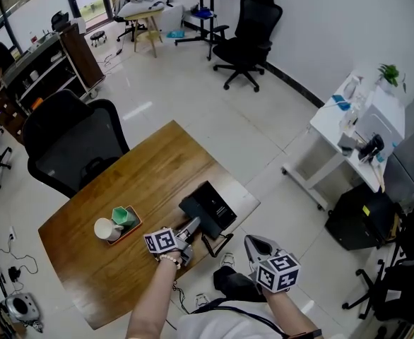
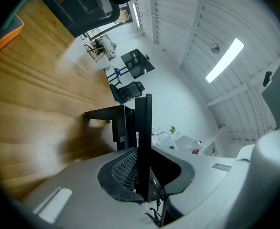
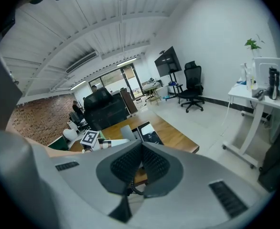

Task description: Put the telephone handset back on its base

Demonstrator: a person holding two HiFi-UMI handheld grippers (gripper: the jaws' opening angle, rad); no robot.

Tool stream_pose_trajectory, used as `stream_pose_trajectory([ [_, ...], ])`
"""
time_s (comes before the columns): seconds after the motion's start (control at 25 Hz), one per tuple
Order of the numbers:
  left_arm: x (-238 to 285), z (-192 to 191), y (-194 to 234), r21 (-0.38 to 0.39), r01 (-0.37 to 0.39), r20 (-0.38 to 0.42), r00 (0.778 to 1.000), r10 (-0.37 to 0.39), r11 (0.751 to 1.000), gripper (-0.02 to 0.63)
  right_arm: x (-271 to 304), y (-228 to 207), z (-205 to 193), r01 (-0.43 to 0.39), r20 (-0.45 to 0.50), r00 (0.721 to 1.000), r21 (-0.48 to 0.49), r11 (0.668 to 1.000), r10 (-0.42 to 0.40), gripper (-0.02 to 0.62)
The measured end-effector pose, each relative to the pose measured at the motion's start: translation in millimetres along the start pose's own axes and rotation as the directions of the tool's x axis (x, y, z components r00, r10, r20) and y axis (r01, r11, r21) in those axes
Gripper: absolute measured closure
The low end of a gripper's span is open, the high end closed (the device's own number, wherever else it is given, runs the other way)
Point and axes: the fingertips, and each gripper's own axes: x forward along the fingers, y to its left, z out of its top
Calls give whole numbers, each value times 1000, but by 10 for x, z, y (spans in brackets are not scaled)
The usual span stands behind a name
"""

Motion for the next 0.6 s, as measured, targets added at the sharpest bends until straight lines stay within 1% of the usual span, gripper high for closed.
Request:
stream_pose_trajectory([
  [0.16,87,-31,64,-6,7,-15,1000,-7,1000,532,7,-82,9,0,-6,1000,2,1000,0,592],
  [0.6,229,-92,116,-32,59,-68,996,-61,998,532,58,-241,-3,-1,-35,999,9,1000,2,592],
])
